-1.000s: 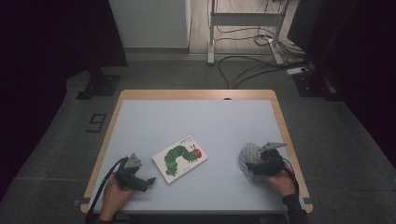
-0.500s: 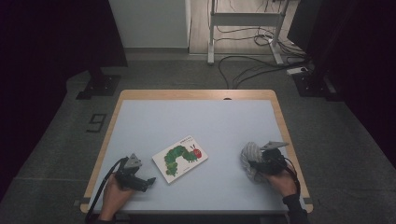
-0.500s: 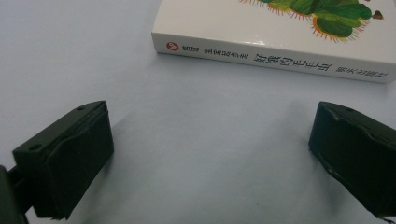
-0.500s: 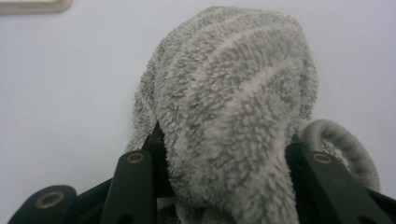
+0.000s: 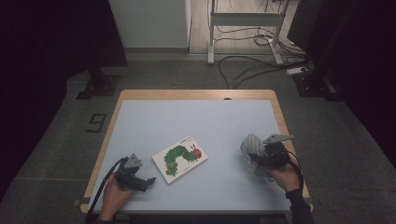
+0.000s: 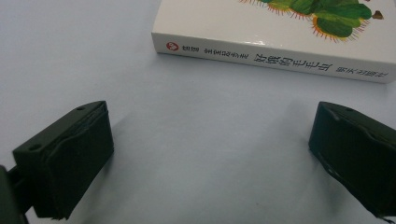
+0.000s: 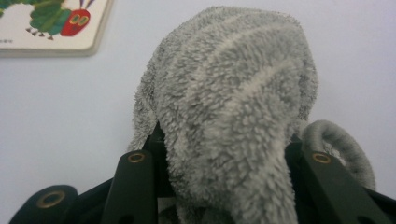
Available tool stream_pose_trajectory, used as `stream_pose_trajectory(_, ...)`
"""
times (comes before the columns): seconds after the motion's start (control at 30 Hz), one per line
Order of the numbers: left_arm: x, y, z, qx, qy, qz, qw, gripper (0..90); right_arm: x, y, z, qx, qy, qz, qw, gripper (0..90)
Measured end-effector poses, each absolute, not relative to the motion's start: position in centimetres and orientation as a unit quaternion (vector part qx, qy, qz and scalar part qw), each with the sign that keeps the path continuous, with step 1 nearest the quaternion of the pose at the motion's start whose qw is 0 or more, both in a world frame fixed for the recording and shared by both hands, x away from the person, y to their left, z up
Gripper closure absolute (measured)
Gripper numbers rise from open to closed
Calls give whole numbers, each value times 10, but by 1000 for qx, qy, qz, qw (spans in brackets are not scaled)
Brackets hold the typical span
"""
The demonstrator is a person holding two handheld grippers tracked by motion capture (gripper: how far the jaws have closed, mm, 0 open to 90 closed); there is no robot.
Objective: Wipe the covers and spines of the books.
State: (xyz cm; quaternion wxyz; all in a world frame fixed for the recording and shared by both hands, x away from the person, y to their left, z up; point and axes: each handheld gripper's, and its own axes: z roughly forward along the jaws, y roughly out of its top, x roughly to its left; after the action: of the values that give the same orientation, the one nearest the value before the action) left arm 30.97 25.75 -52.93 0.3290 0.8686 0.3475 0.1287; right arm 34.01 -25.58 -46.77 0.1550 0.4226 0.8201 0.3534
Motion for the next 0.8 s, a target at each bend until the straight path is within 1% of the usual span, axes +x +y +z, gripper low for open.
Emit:
stream_pose_trajectory(0.3, 310, 258, -529, 869, 347, 129, 329, 0, 348, -241, -460, 408, 825, 359, 157, 548)
stream_pose_trajectory(0.8, 310, 258, -529, 869, 347, 128, 329, 0, 360, -206, -456, 371, 839, 368, 148, 548)
